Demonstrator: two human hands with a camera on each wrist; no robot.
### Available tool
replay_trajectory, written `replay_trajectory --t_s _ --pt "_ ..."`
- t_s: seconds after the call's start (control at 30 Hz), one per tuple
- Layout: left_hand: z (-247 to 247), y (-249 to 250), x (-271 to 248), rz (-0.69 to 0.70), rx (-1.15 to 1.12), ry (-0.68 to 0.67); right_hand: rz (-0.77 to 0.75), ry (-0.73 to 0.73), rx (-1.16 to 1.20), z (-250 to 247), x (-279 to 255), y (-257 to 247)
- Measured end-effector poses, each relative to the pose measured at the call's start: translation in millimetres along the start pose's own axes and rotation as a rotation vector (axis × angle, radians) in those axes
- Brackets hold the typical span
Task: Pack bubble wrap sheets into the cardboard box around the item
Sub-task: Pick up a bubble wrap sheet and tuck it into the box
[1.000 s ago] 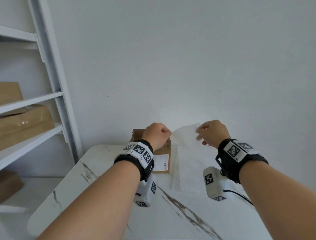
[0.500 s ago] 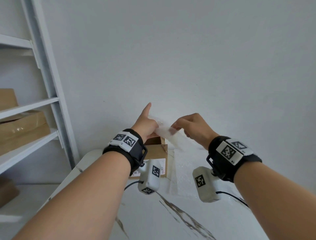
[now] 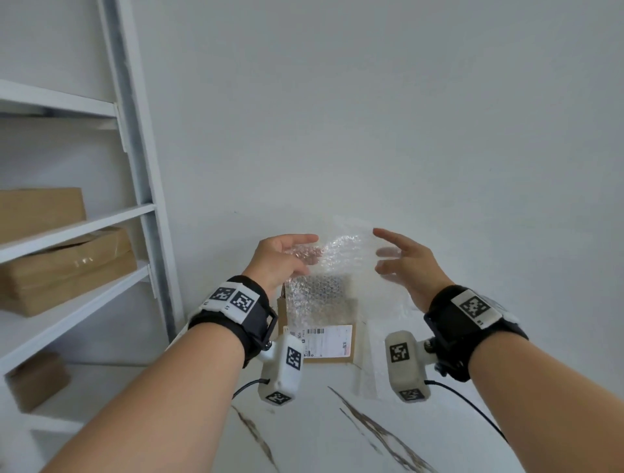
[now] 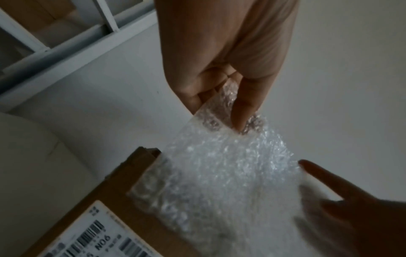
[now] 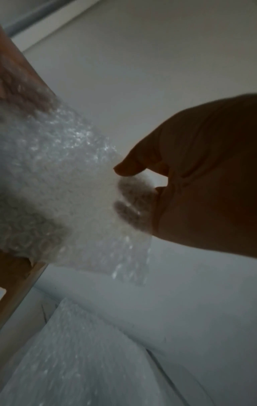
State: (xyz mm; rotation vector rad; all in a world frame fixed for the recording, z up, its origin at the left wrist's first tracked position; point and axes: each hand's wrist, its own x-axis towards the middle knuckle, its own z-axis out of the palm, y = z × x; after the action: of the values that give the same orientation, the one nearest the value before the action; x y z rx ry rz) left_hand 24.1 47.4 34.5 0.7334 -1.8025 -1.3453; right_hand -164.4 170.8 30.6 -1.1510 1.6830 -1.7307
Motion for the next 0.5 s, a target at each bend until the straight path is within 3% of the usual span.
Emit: replay_trajectory --t_s 0.23,0.37,0.43,0.5 --pt "-14.0 7.9 -1.4 0.080 0.300 0.177 -0.096 0.071 -0.412 6.3 7.2 -5.8" --pt "-18.5 14.5 -5.0 0.095 0.535 0.285 -0.159 0.125 -0.519 9.5 2.9 -13.3" --pt "-18.8 17.2 -6.1 0.096 0.709 0.234 -0.223 0.156 -0.578 10.8 0.5 -19.5" --pt "-14.6 22.6 -8.2 0.128 0.887 0.100 -0.283 0.122 -0.582 14.4 -2.6 -27.9"
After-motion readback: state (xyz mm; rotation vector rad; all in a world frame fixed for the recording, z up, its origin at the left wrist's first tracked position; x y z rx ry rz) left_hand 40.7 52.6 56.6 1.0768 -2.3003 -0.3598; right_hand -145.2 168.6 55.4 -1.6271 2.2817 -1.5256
